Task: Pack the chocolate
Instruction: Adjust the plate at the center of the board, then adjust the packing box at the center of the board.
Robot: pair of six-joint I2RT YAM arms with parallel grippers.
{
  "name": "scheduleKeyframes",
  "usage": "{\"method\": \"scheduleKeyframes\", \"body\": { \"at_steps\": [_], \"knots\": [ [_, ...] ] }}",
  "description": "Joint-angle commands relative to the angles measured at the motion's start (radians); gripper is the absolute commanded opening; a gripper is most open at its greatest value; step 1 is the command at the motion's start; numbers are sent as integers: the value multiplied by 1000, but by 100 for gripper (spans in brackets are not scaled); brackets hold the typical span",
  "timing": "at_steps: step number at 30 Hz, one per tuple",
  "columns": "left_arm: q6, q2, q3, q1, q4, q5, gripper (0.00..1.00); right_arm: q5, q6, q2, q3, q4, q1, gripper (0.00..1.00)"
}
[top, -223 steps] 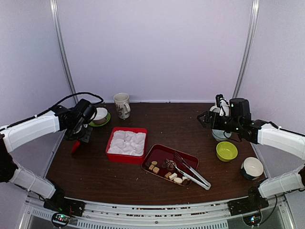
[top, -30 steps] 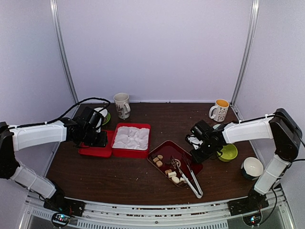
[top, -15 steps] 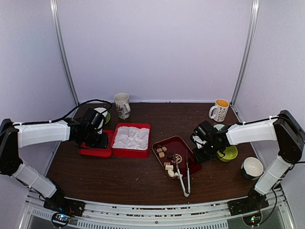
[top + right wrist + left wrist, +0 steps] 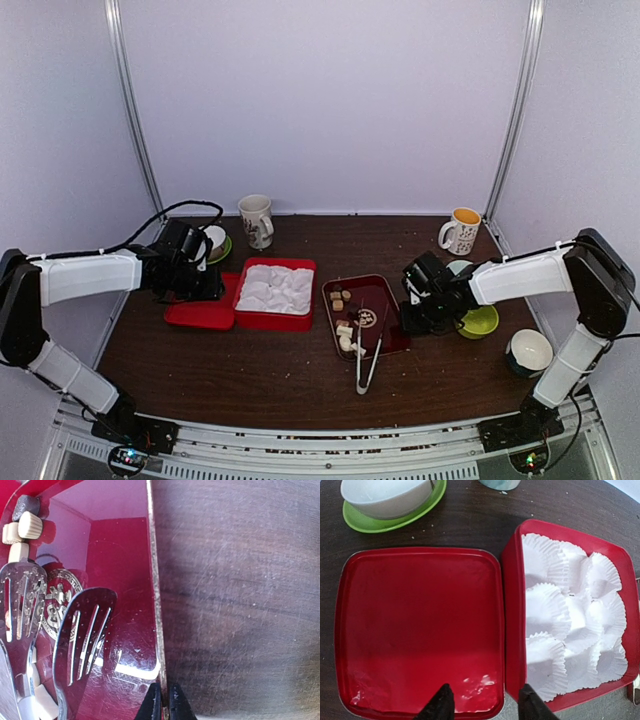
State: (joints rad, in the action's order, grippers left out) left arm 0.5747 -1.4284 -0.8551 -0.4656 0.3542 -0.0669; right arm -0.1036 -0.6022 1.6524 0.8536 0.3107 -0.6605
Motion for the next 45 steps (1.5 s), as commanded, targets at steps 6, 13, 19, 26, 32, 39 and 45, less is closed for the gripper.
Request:
{"method": "scheduleKeyframes", "body": {
  "at_steps": [6, 13, 19, 26, 32, 39, 45],
  "knots": [
    [-60, -112, -63, 5, -106, 89, 51, 106, -180, 20, 4, -91, 12, 7],
    [-83, -152, -91, 5, -129, 120, 54, 113, -256, 22, -12, -169, 10, 7],
    [-90, -184, -102, 5, -140, 149, 54, 125, -214, -14, -25, -178, 9, 17],
    [-93, -214, -113, 5, -163, 190, 56, 165, -139, -73, -37, -132, 12, 30],
    [-91, -250, -135, 3, -147, 192, 57, 191, -95, -119, -51, -109, 11, 37],
    [-107, -299, -162, -10, -144, 223, 56, 252, -45, -213, -89, -124, 12, 42],
    [-113, -320, -176, -37, -138, 244, 47, 256, 3, -259, -92, -130, 12, 44]
  ]
}}
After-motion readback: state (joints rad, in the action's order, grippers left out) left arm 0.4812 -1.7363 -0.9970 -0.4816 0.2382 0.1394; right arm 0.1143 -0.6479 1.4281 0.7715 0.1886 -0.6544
